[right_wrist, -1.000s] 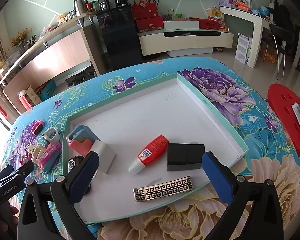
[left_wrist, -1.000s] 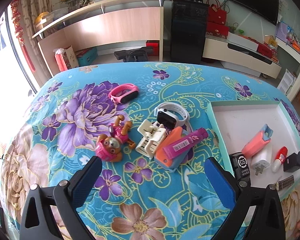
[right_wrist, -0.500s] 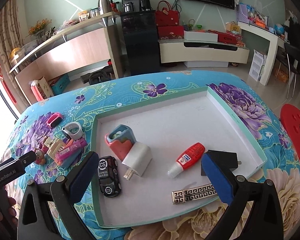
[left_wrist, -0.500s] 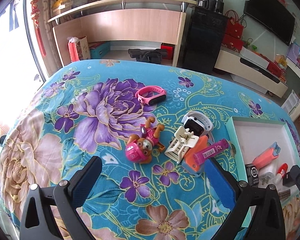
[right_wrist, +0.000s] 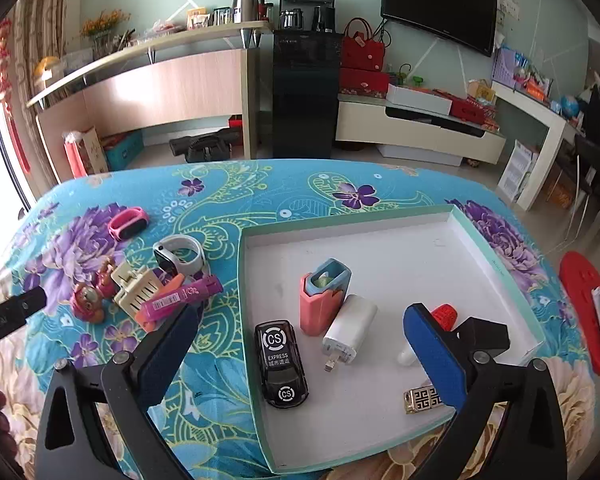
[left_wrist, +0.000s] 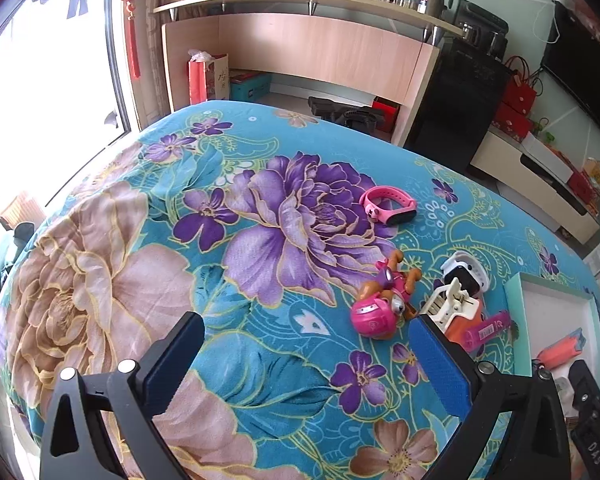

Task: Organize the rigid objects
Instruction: 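Withdraw both open tools from the tray back toward the pile, then move the left tool to the pink toy dog while the right tool reaches the purple lighter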

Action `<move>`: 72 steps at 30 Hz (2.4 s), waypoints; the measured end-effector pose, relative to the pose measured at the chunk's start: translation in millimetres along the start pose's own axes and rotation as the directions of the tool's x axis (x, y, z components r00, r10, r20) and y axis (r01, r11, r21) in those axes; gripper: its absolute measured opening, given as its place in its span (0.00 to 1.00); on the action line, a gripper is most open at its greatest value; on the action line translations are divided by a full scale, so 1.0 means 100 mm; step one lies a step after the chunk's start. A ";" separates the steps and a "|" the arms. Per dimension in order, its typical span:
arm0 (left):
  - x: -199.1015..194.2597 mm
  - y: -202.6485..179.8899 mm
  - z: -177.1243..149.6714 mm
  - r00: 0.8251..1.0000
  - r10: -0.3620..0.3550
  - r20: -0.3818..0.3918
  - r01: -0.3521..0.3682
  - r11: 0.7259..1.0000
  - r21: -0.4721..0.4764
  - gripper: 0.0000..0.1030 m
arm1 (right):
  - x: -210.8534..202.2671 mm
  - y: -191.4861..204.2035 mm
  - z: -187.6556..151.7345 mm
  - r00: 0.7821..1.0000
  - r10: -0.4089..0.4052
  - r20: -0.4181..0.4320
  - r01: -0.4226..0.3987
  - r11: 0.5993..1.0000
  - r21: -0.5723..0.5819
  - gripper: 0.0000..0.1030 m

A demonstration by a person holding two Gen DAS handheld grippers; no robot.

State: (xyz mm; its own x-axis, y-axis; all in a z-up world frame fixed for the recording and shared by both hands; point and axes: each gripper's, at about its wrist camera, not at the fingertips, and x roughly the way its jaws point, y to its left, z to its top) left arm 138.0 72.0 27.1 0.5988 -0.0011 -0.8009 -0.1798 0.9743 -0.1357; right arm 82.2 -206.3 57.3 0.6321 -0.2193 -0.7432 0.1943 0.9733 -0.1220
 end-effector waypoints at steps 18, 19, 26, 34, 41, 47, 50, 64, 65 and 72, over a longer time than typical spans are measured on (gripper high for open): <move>0.21 0.28 -0.01 0.999 -0.009 -0.039 0.007 0.997 -0.071 1.00 | 0.18 0.62 0.17 0.998 0.050 -0.040 -0.054 0.992 -0.116 0.99; 0.23 0.28 -0.01 0.999 -0.012 -0.040 0.009 0.997 -0.070 1.00 | 0.21 0.66 0.19 0.998 0.041 -0.039 -0.046 0.991 -0.126 0.99; 0.35 0.24 0.01 0.998 -0.050 -0.046 0.048 0.997 -0.063 1.00 | 0.41 0.76 0.27 0.997 0.048 -0.064 -0.059 0.981 -0.187 0.99; 0.38 0.05 0.04 0.993 -0.111 -0.040 0.111 0.994 0.010 1.00 | 0.60 0.62 0.29 0.974 0.185 -0.132 -0.207 0.962 -0.176 0.99; 0.50 -0.10 0.05 0.982 -0.167 -0.087 0.170 0.985 0.030 1.00 | 0.68 0.51 0.35 0.956 0.238 -0.168 -0.271 0.939 -0.212 0.99; 0.56 -0.16 0.05 0.980 -0.179 -0.092 0.184 0.981 0.053 1.00 | 0.72 0.56 0.38 0.929 0.303 -0.214 -0.354 0.895 -0.271 0.99; 0.62 -0.17 0.04 0.976 -0.187 -0.111 0.193 0.980 0.053 0.99 | 0.74 0.60 0.39 0.912 0.340 -0.231 -0.397 0.872 -0.287 0.99; 0.75 -0.20 0.02 0.972 -0.192 -0.135 0.201 0.978 0.052 0.90 | 0.89 0.82 0.34 0.861 0.376 -0.341 -0.493 0.782 -0.381 0.98; 0.75 -0.20 0.02 0.972 -0.193 -0.136 0.202 0.978 0.052 0.90 | 0.91 0.83 0.34 0.855 0.383 -0.351 -0.503 0.778 -0.377 0.98; 0.76 -0.19 0.03 0.972 -0.197 -0.131 0.205 0.977 0.050 0.85 | 0.99 0.86 0.36 0.823 0.406 -0.397 -0.545 0.759 -0.356 0.98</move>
State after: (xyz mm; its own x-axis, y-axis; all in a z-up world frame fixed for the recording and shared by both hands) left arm 189.3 54.4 -29.0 0.5149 -0.2227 -0.8278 -0.0140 0.9634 -0.2678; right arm 188.7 -146.8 -2.6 0.3018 0.2409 -0.9224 -0.4647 0.8820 0.0783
